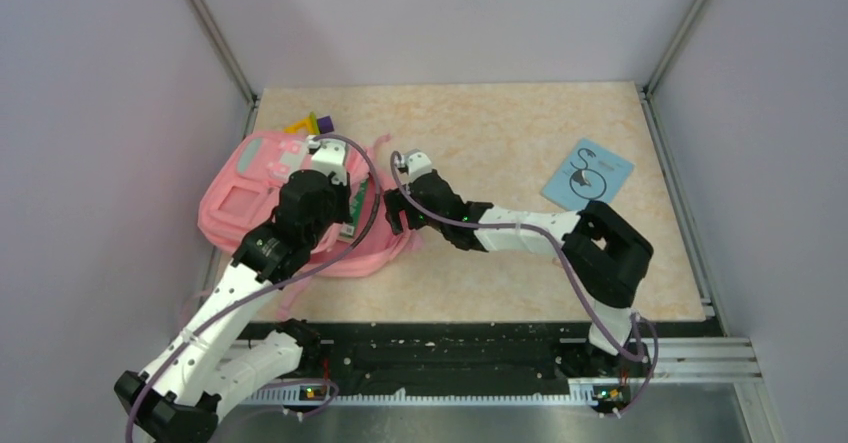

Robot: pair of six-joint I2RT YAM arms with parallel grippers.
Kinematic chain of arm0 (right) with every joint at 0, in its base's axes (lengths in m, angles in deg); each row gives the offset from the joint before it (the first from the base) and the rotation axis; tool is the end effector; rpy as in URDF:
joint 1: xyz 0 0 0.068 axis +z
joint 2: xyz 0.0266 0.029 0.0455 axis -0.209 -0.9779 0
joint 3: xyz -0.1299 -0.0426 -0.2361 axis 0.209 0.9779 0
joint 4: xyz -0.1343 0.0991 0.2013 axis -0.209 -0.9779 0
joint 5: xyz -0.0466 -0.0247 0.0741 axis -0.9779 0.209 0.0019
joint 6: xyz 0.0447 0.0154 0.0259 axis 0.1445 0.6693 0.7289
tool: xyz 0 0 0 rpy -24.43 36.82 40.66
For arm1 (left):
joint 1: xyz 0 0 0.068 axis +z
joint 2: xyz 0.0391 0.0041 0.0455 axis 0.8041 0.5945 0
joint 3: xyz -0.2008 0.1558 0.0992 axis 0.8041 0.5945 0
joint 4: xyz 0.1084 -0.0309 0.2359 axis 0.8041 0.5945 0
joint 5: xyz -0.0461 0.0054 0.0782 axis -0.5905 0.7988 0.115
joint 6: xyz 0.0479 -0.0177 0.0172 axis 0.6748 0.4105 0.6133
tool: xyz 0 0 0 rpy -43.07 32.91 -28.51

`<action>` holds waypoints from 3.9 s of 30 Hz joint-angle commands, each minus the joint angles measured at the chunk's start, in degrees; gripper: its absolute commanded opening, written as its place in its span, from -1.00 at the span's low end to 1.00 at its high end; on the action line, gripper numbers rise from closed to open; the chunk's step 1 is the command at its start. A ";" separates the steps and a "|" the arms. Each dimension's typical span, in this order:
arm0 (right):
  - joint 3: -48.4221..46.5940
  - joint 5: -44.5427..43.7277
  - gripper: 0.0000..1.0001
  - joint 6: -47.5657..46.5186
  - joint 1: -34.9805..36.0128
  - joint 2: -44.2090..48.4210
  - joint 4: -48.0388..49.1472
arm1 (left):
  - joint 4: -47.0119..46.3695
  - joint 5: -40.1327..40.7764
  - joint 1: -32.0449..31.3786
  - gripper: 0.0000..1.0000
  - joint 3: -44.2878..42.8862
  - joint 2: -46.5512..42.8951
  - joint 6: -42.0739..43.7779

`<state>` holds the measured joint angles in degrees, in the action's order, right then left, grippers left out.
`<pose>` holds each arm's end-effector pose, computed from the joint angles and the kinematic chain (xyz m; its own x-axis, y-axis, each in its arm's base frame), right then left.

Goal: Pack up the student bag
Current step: Place the book in the student bag, then move the student bag to the center of the board, then zip the student bag at the center of the board.

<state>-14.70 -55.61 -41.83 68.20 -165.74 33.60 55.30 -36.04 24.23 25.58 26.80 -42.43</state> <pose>0.2310 0.3307 0.2187 -0.4741 -0.1332 -0.8703 -0.5818 0.7893 0.1962 0.1673 -0.0828 0.3412 -0.3881 0.0768 -0.9184 0.2058 0.9786 -0.0051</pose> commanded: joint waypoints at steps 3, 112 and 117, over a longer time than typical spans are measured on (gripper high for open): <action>-11.14 -1.11 0.57 -7.11 -1.39 -8.86 -6.61 | -6.06 -0.18 0.30 -1.00 -0.25 0.52 0.73; 15.03 7.25 -1.00 7.82 -19.52 16.37 -11.76 | -2.76 -4.17 -12.01 -1.00 30.54 -2.10 -48.05; 15.27 7.83 -1.00 8.43 -19.52 16.02 -10.88 | -6.31 -11.53 -12.14 -1.00 29.59 -1.66 -48.39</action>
<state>1.54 -51.66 -35.54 48.40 -149.78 19.26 53.49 -36.63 12.53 57.89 24.90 -90.49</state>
